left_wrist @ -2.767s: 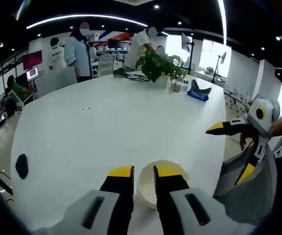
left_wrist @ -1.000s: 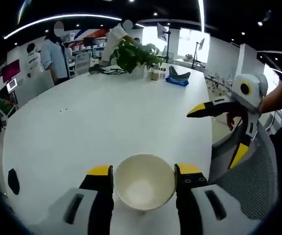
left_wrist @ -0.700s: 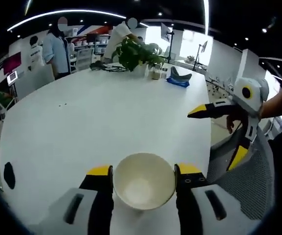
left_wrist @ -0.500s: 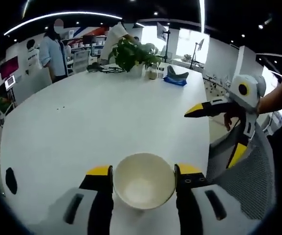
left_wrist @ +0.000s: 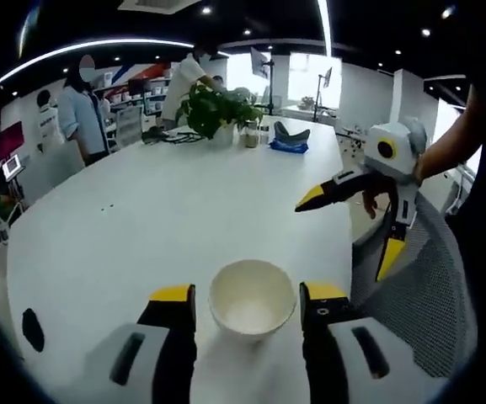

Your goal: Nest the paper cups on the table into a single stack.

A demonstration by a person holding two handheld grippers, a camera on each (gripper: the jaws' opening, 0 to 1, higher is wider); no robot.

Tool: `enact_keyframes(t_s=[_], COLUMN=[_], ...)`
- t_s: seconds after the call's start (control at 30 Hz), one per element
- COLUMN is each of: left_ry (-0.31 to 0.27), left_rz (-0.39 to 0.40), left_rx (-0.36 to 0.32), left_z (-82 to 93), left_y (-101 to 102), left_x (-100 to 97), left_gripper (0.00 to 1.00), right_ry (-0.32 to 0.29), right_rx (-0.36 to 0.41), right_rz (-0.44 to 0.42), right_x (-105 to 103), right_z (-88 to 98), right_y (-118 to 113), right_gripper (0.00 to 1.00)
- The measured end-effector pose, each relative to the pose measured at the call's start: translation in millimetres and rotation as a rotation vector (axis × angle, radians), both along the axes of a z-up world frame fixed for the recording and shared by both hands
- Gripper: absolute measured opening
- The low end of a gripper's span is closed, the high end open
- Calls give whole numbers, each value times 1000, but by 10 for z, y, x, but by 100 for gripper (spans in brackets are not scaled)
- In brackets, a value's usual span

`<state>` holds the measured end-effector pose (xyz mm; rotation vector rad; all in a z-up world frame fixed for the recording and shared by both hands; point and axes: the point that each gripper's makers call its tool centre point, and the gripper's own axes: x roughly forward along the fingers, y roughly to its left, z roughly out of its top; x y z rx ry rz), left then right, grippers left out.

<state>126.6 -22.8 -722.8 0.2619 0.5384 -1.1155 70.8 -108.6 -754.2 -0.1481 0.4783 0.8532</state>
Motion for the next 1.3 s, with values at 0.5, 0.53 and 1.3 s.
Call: enact_keyframes(t_s=[0.5,0.53,1.3], left_ry=[2,1,34], left_rz=[-72,-79,-149], left_rx=[72,79,85], left_z=[-328,-353,-774], left_y=[175,176,45], left_x=[-57,-61,-85], left_gripper=[44,44,42], right_ry=[2,2,34], right_rx=[-19,-23,74], right_rz=[94,99,87], right_x=[231,240,513], right_z=[-176,-191,-105], right_y=[302,314,639], right_gripper=[78,77,68])
